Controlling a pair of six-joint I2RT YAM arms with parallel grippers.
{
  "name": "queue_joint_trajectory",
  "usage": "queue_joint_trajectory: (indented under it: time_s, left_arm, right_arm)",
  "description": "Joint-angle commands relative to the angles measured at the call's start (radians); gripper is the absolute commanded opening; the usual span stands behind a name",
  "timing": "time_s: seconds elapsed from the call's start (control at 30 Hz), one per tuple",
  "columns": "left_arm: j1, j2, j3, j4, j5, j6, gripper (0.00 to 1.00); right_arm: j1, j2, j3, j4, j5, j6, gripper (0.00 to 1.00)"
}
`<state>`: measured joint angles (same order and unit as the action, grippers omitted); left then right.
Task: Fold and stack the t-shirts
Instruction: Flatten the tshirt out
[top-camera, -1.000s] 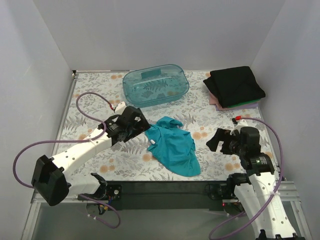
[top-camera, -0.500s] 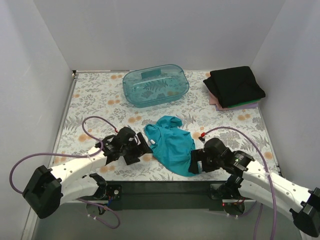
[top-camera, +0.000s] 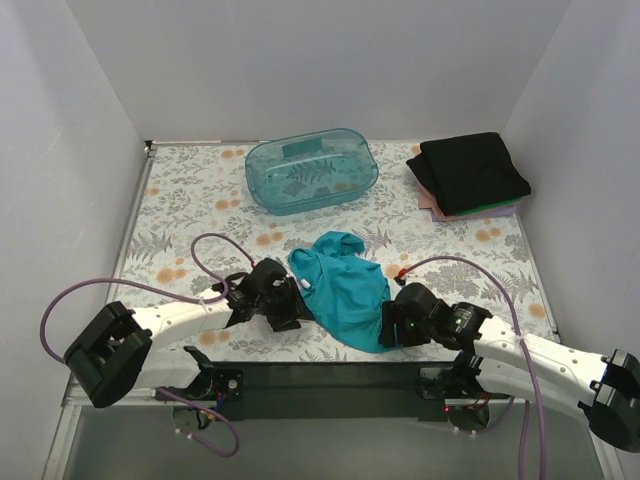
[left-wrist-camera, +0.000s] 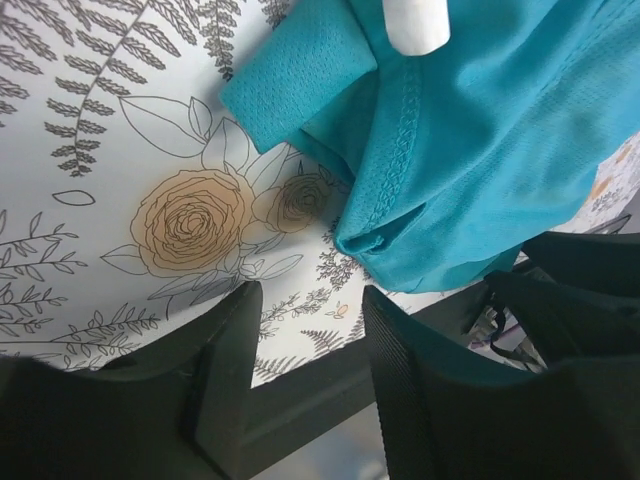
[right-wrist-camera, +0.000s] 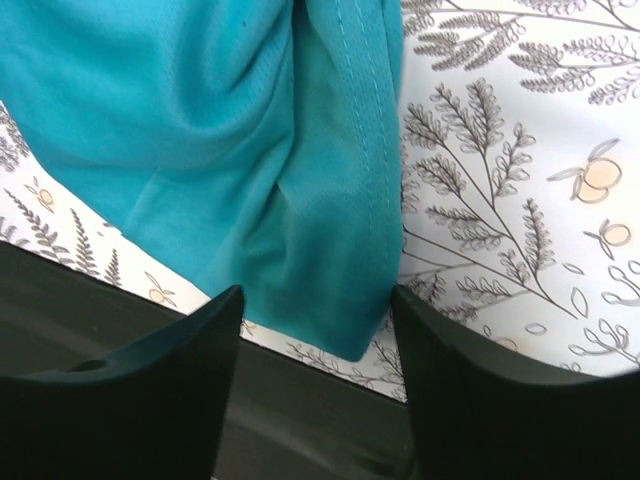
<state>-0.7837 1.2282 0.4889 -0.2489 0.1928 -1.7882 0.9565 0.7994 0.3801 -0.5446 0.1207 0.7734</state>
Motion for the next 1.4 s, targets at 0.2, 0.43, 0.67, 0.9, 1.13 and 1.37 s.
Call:
queue_joint_trajectory:
  time_s: [0.2, 0.43, 0.67, 0.9, 1.13, 1.37]
  left_arm:
    - [-0.015, 0.085, 0.085, 0.071, -0.022, 0.033, 0.31]
    - [-0.015, 0.191, 0.146, 0.063, -0.044, 0.065, 0.31]
    - [-0.022, 0.140, 0.185, 0.048, 0.008, 0.079, 0.00]
    - [-0.026, -0.114, 0.411, -0.104, -0.064, 0.167, 0.00]
    - [-0.028, -0.118, 0.949, -0.288, -0.199, 0.311, 0.00]
    - [-0.026, -0.064, 1.362, -0.335, -0.237, 0.438, 0.00]
  right_arm:
    - [0.010, 0.024, -0.037, 0.094, 0.020, 0.021, 0.52]
    - [0.011, 0.017, -0.046, 0.101, 0.016, 0.030, 0.51]
    - [0.010, -0.020, -0.003, 0.094, 0.037, -0.003, 0.06]
    - [0.011, -0.043, 0.371, 0.028, 0.169, -0.195, 0.01]
    - [0.011, 0.046, 0.937, 0.025, 0.119, -0.425, 0.01]
    - [0.011, 0.149, 1.344, 0.041, -0.009, -0.554, 0.01]
